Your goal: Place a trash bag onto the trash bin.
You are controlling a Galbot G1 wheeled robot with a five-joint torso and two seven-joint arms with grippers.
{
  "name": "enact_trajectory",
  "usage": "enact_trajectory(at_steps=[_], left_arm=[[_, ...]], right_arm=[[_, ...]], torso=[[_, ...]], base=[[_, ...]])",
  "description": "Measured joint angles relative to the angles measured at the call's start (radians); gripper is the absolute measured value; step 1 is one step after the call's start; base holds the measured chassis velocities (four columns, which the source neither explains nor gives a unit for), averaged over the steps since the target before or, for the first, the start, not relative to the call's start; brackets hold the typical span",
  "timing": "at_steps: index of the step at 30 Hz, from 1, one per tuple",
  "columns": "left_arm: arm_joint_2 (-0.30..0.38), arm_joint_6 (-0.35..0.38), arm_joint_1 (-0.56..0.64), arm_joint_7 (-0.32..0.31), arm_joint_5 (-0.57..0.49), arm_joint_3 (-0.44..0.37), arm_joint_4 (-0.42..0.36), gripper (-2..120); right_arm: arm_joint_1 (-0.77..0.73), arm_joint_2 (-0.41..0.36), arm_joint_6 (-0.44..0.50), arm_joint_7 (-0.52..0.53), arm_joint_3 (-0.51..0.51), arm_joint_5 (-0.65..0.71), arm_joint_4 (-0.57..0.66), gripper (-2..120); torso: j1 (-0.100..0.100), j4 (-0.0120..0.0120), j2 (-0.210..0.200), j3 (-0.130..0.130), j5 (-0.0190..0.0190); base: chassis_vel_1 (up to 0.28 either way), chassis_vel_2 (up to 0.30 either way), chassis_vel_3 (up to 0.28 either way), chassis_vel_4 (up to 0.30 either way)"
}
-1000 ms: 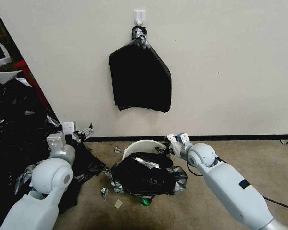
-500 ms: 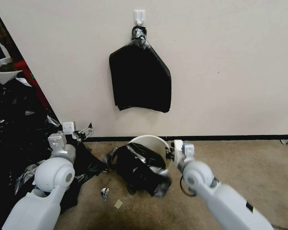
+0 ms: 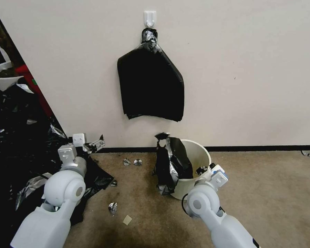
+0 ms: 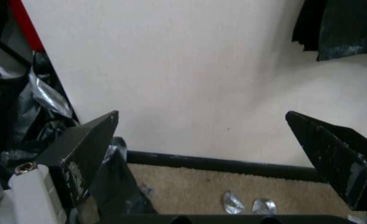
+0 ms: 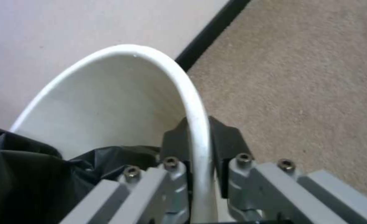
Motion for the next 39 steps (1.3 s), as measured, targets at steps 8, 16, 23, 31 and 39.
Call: enact_trajectory(at_steps=[8, 16, 23, 31, 39], left_arm=[[0.0, 0.001, 0.02, -0.001, 0.002, -0.008, -0.007, 100], [-0.005, 0.0, 0.015, -0.001, 0.001, 0.004, 0.01, 100], [-0.008, -0.001, 0.013, -0.001, -0.002, 0.016, 0.023, 100], [-0.017, -0.1, -0.01, 0.071, -0.089, 0.057, 0.081, 100], [-0.06, -0.171, -0.043, 0.221, -0.14, 0.173, 0.153, 100]], right_arm=[[-0.079, -0.083, 0.007, -0.308, 0.021, -0.268, 0.062, 40], [-0.101, -0.177, -0.135, -0.764, -0.014, -0.479, 0.127, 72], [-0.062, -0.152, -0.309, -0.718, -0.037, -0.544, 0.111, 95], [-0.064, -0.154, -0.434, -0.641, -0.007, -0.522, 0.111, 78], [-0.063, -0.151, -0.456, -0.635, 0.045, -0.427, 0.113, 50]], torso=[[0.0, 0.0, 0.0, 0.0, 0.0001], [0.0, 0.0, 0.0, 0.0, 0.0001], [0.0, 0.0001, 0.0, 0.0, 0.0002], [0.0, 0.0001, 0.0, 0.0, 0.0001], [0.0, -0.0001, 0.0, 0.0, 0.0003]], base=[[0.0, 0.0, 0.0, 0.0], [0.0, 0.0, 0.0, 0.0], [0.0, 0.0, 0.0, 0.0], [0.0, 0.0, 0.0, 0.0], [0.0, 0.0, 0.0, 0.0]])
